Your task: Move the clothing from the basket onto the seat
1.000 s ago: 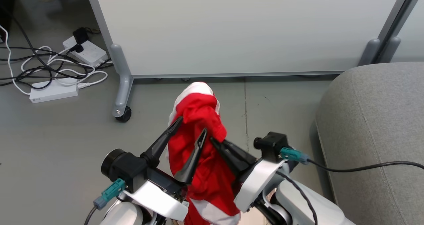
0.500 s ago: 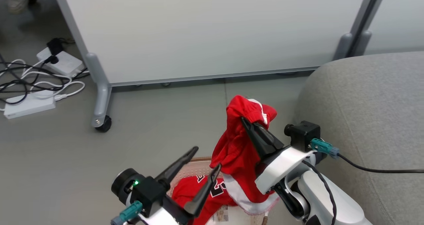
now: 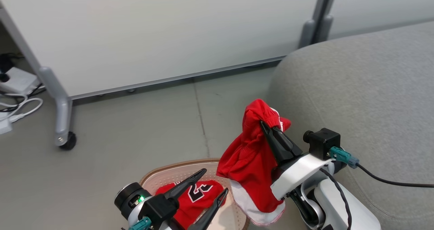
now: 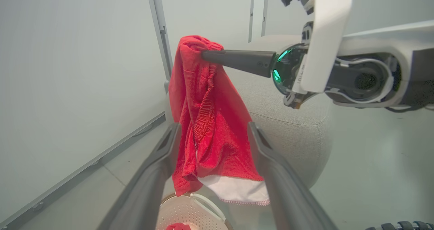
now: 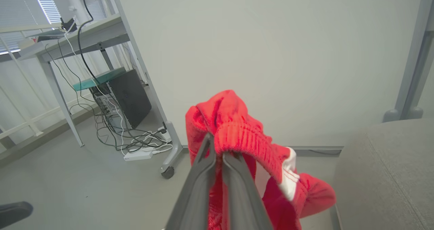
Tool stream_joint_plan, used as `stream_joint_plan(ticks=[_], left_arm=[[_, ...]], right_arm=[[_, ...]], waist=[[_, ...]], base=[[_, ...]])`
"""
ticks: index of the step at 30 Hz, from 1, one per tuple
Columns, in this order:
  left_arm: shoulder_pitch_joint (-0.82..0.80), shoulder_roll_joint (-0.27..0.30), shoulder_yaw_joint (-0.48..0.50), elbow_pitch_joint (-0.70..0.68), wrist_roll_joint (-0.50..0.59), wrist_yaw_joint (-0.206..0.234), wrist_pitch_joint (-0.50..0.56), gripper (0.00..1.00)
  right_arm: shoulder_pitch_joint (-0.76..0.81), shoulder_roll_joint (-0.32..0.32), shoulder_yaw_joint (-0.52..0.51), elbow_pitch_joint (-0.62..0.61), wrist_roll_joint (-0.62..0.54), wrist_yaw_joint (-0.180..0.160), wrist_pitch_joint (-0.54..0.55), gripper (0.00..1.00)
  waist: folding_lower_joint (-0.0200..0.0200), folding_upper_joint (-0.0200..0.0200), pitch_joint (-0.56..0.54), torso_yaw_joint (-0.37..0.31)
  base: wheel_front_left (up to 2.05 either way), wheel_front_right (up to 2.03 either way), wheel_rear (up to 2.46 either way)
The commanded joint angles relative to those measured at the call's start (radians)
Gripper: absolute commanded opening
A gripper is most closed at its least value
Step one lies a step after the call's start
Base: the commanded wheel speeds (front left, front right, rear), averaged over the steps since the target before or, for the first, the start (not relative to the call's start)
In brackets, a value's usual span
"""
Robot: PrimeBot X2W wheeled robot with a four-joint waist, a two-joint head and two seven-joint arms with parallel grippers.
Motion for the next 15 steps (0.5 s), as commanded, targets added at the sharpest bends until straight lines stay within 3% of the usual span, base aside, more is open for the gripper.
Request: stream_joint_plan(ticks=[1, 14, 15], left_arm=[[0.01, 0.011, 0.003, -0.004, 0.002, 0.001, 0.002, 1.0], [0.005, 0.04, -0.004, -0.03, -0.004, 0.015, 0.017, 1.0], [0.003, 0.046, -0.003, -0.035, -0.006, 0.019, 0.023, 1.0]], right_arm=[[0.014, -0.005, -0.006, -0.006, -0.005, 0.002, -0.003, 0.0], [0.045, -0.005, -0.08, -0.034, -0.034, 0.002, -0.003, 0.0], [0.049, -0.004, -0.098, -0.041, -0.038, 0.002, -0.003, 0.0]], waist=[[0.0, 0.0, 0.007, -0.04], [0.0, 0.0, 0.046, -0.23], [0.0, 0.0, 0.055, -0.27]], base=[[0.0, 0.0, 0.0], [0.0, 0.0, 0.0], [0.0, 0.0, 0.0]])
